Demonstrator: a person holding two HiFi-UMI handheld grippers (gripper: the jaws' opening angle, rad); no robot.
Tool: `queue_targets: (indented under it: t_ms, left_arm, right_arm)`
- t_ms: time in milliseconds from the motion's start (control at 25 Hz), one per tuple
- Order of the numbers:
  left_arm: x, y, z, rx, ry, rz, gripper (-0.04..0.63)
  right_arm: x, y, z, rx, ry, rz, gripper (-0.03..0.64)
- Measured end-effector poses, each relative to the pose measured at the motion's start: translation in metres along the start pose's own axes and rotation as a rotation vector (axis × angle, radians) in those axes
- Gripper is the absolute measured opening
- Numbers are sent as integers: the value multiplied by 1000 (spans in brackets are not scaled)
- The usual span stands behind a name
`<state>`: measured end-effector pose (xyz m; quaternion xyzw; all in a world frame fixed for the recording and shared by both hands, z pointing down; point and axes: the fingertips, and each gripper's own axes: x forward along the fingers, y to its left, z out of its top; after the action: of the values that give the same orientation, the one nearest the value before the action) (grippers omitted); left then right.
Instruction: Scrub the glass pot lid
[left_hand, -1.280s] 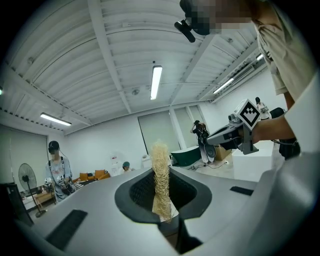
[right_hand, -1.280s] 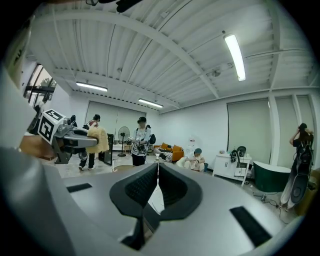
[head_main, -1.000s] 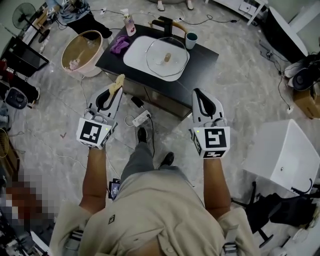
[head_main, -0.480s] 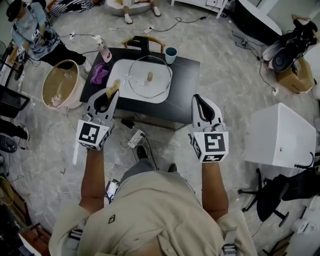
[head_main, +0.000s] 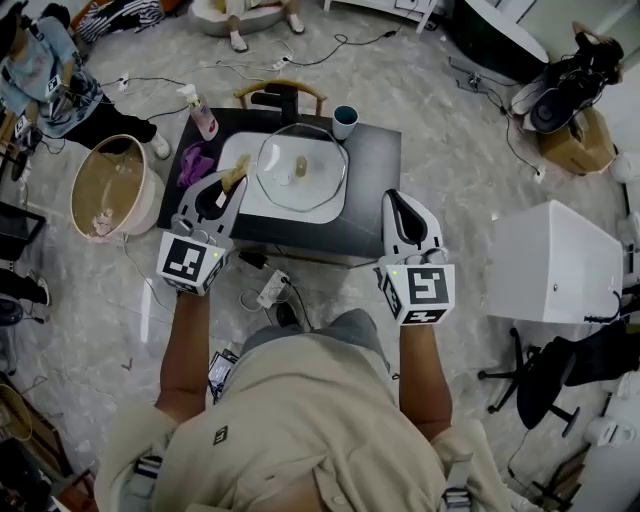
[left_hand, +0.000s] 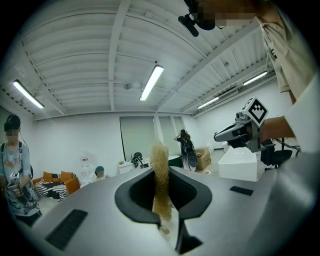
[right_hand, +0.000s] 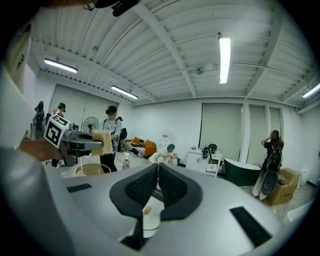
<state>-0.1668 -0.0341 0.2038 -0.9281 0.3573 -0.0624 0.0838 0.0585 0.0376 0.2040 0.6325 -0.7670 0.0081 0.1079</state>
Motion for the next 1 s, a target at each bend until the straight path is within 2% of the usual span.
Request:
queue_targets:
  t_ms: [320,680,1000]
  left_arm:
    - [33,38,-36,-13,59,49,46]
    - [106,86,-104,-23,207,157,46]
    - [189,100,-224,-80,352,203,46]
  right_arm:
    - [65,-5,-12,2,24,60,25]
    - [182,-25,-55,20,74,182,25]
    - [257,-58,-130,19,191,218,25]
